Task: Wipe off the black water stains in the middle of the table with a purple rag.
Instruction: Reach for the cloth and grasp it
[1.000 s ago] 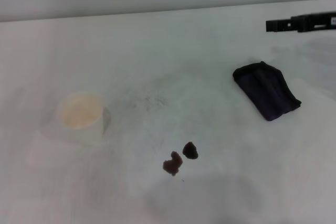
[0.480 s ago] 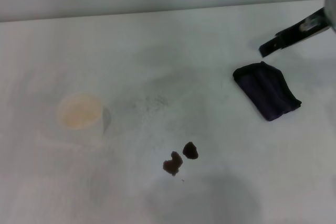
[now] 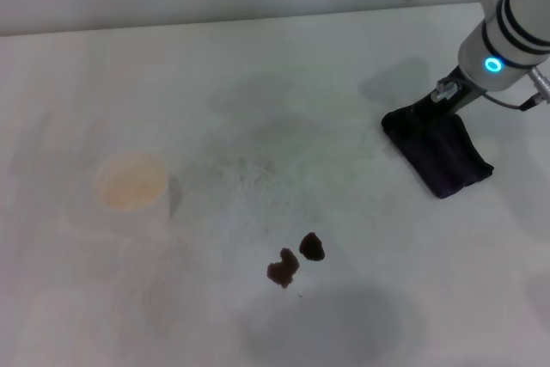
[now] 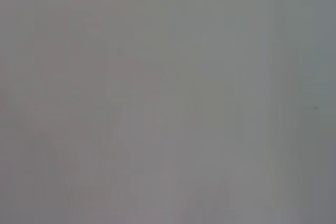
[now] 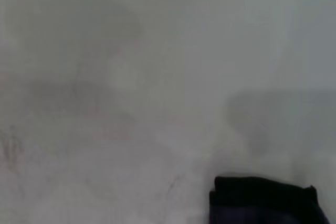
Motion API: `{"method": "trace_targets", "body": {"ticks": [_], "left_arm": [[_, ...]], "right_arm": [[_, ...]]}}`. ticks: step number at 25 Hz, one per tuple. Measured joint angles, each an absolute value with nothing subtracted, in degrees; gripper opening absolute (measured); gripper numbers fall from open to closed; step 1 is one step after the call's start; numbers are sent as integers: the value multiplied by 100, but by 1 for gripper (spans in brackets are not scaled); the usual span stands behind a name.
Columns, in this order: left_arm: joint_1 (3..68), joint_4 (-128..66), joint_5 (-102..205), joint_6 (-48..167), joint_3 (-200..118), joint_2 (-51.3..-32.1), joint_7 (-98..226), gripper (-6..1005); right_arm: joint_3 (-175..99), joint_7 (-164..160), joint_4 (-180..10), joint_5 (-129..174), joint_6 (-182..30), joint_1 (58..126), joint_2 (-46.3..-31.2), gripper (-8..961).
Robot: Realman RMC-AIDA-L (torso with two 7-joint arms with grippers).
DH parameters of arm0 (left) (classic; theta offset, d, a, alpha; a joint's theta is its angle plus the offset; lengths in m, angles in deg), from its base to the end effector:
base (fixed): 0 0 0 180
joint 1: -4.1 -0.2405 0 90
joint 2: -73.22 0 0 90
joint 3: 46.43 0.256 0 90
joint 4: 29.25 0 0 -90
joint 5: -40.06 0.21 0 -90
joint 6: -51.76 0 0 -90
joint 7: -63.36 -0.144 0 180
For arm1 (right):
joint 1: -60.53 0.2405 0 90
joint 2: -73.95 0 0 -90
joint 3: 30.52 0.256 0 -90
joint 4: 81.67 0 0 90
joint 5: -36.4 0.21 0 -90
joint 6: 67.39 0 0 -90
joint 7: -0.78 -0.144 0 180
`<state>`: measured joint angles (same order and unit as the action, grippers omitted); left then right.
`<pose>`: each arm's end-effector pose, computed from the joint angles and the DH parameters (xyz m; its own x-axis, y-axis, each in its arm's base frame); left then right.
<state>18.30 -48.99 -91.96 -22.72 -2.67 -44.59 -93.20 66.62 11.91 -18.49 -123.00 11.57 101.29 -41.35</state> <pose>-0.3696 0.2926 0.0730 0.7845 -0.1652 0.5977 0.5828 -0.1332 -0.8016 0.2170 0.3948 0.0073 0.4866 -0.8693 0.0866 -0.6056 -0.4070 -0.6838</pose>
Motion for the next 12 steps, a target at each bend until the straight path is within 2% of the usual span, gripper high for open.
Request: {"method": "trace_targets", "body": {"ticks": [8, 12], "left_arm": [[1872, -4902, -9180, -2209, -261, -4465, -9329, 877], [1908, -4902, -9150, -2070, -232, -4472, -9335, 877]], "right_arm": [[6622, 1178, -2470, -12525, 909, 10199, -4124, 869], [6610, 1121, -2740, -12741, 800, 10222, -4139, 802]]}}
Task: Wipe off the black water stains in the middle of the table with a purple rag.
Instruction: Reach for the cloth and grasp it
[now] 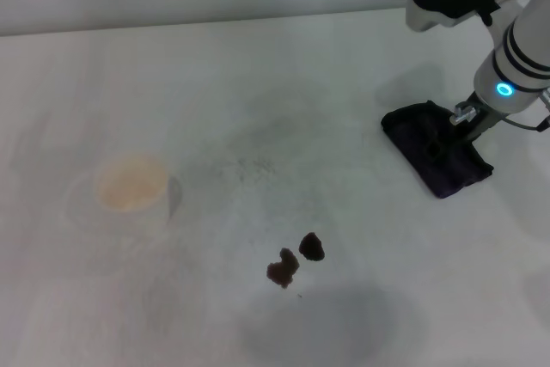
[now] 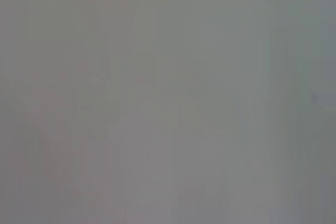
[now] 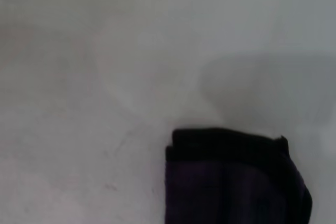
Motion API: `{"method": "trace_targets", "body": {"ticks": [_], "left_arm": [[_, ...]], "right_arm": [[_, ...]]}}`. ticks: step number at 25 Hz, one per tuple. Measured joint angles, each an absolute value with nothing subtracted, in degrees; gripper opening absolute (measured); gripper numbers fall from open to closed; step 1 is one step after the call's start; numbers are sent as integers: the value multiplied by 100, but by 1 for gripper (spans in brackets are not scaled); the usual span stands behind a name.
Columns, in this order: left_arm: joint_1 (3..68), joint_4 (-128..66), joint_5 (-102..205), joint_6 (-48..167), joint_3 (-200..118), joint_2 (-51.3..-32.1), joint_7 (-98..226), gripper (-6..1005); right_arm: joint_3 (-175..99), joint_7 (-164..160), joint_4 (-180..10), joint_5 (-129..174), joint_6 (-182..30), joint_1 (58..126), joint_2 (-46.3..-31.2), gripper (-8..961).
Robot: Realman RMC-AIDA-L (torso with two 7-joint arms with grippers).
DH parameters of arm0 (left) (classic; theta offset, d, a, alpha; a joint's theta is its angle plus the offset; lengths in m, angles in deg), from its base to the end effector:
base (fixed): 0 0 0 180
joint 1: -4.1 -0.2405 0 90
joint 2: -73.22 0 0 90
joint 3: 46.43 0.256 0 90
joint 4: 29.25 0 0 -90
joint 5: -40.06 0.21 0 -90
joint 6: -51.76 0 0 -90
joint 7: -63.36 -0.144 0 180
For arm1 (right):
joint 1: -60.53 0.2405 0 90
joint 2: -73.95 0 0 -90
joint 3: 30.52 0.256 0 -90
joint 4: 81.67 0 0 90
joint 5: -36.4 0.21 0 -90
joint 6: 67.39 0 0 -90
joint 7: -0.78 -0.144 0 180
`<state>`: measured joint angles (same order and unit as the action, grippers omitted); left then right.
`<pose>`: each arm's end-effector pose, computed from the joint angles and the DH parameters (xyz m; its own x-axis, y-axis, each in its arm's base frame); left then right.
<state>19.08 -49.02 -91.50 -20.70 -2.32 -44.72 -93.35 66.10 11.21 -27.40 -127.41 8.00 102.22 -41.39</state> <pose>-0.3691 0.2987 0.0688 0.7917 -0.1412 0.5944 0.5784 -0.1399 -0.8036 0.2519 0.3924 0.0007 0.4115 -0.9016 0.1335 -0.5677 -0.3681 -0.7363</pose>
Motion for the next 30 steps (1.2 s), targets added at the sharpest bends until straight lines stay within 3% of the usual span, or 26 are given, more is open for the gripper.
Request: {"method": "trace_targets", "body": {"ticks": [8, 27, 30], "left_arm": [[1913, -4903, -9133, -1995, -255, -4489, -9348, 876], [1913, -4903, -9149, -1986, -257, -4500, -9353, 877], [1916, -4899, -9148, -1986, -257, -4500, -9353, 877]], "right_arm": [[6565, 1111, -2743, -12755, 743, 10207, -4136, 713], [6072, 876, -2946, -12759, 784, 10521, -4140, 688], [6097, 898, -3104, -12761, 787, 10553, -4136, 562]]}}
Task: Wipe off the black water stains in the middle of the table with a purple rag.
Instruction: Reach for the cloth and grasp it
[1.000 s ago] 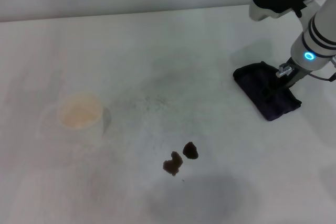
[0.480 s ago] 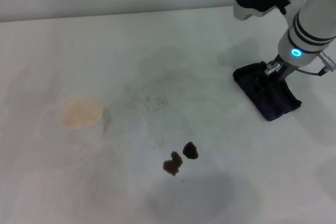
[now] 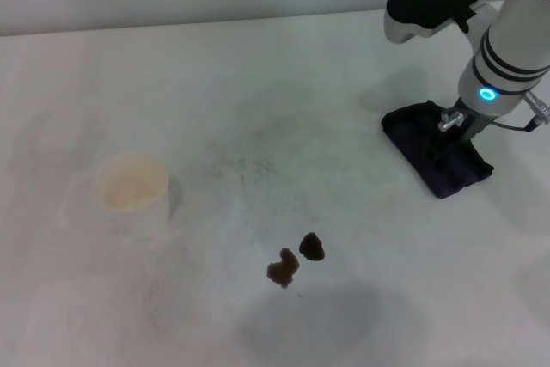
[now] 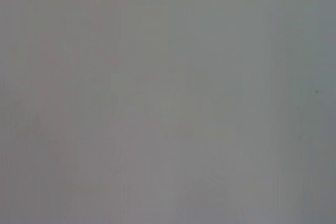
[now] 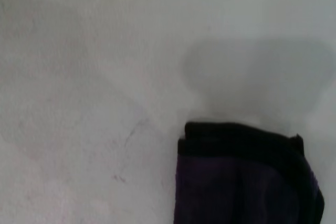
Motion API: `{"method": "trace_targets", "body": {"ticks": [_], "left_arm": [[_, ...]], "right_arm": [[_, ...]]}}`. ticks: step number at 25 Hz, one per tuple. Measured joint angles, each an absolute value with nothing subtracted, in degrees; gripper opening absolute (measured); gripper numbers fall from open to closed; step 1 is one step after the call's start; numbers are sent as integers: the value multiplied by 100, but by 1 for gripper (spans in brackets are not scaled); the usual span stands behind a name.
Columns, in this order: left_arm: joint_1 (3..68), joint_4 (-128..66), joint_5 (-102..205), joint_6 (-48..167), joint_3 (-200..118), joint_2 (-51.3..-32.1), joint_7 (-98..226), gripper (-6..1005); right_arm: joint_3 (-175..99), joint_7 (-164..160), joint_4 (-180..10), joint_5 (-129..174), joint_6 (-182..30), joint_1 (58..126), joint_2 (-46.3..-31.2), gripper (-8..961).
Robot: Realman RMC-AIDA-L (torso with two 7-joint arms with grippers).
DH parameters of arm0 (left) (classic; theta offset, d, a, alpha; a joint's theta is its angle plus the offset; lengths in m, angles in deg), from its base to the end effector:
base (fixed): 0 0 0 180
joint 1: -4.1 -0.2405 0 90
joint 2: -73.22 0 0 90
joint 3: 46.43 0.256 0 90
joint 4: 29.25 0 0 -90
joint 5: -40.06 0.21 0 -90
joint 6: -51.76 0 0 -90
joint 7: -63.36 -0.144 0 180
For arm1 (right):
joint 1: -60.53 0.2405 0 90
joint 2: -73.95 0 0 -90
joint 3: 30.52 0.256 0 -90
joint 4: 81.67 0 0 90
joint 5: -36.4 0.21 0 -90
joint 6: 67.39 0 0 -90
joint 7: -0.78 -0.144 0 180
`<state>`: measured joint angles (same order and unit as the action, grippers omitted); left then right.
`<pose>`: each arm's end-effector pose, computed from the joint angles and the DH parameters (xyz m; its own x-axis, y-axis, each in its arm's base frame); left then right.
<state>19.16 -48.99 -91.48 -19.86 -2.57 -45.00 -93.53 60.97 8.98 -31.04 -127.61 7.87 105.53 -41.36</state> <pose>-0.3704 0.2991 0.0668 0.7927 -0.1288 0.5959 0.5819 -0.1318 -0.8025 0.2436 0.3945 -0.0123 0.4147 -0.8863 0.2062 -0.5125 -0.4147 -0.7519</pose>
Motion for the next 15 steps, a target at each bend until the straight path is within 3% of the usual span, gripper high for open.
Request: {"method": "trace_targets", "body": {"ticks": [2, 15], "left_arm": [[1927, -4885, -9147, -1986, -257, -4500, -9353, 877], [1965, -4850, -9141, -1982, -257, -4508, -9353, 877]], "right_arm": [[6100, 914, -3140, -12760, 786, 10562, -4136, 478], [6064, 918, -3184, -12764, 796, 10588, -4137, 397]]}}
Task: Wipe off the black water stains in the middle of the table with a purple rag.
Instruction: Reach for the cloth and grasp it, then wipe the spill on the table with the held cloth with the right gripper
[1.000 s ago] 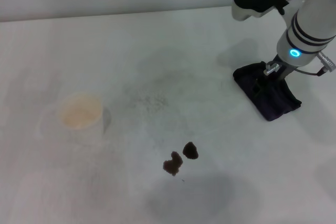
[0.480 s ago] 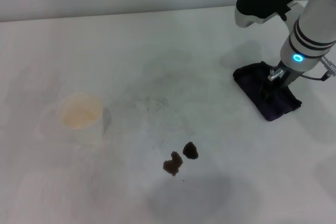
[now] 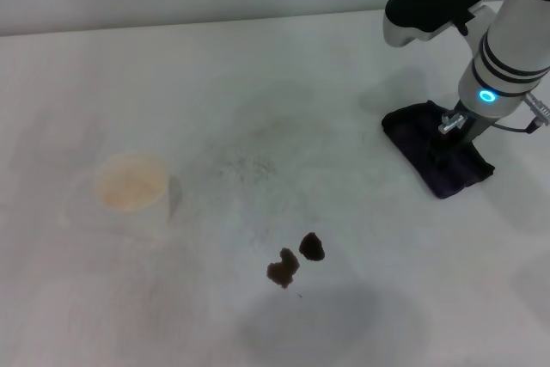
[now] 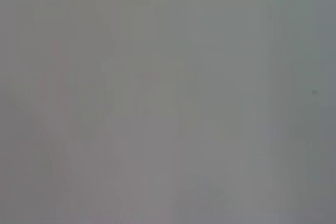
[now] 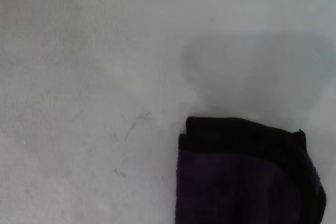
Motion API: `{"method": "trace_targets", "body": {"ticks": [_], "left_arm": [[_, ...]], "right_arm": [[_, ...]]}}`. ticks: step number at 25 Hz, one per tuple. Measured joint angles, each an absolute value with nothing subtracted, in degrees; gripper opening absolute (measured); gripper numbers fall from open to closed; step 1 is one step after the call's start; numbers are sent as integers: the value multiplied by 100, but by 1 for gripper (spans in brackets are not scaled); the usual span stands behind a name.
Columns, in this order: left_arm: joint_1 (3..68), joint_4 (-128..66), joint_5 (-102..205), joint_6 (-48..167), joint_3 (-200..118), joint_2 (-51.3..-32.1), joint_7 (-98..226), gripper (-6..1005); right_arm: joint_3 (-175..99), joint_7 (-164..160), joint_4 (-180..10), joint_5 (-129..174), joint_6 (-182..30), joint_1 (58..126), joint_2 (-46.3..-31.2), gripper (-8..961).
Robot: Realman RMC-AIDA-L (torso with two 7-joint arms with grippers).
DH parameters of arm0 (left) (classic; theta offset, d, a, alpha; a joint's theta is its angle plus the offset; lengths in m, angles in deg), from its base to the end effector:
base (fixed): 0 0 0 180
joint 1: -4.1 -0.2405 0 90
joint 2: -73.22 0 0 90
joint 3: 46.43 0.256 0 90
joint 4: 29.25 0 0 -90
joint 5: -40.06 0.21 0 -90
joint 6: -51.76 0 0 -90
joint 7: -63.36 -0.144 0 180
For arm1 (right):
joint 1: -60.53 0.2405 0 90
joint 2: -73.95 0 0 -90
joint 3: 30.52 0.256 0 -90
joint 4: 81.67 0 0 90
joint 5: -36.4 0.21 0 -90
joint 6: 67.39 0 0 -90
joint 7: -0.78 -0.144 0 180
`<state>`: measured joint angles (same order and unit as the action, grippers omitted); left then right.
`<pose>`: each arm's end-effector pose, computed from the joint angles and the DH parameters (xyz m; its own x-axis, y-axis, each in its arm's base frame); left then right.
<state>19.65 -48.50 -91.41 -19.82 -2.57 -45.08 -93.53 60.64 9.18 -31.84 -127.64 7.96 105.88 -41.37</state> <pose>-0.3686 0.3012 0.0642 0.7888 -0.1276 0.6013 0.5862 -0.1382 -0.7983 0.2447 0.3938 -0.0135 0.4101 -0.8850 0.2204 -0.5068 -0.4220 -0.7517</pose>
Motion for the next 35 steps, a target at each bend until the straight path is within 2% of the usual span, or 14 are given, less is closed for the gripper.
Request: {"method": "trace_targets", "body": {"ticks": [12, 17, 22, 35], "left_arm": [[1966, -4849, -9142, -1968, -257, -4509, -9353, 877], [1973, -4850, -9149, -1960, -257, -4509, -9355, 877], [1975, -4850, -9164, -1958, -257, -4509, -9357, 877], [1982, -4850, -9147, -1920, -242, -4526, -9362, 876]], "right_arm": [[5950, 953, -3117, -12799, 825, 10609, -4156, 252], [5789, 965, -3053, -12734, 815, 10638, -4186, 111], [5545, 986, -3028, -12402, 834, 10684, -4191, 75], [4373, 964, -2477, -10821, 859, 10777, -4227, 75]]}}
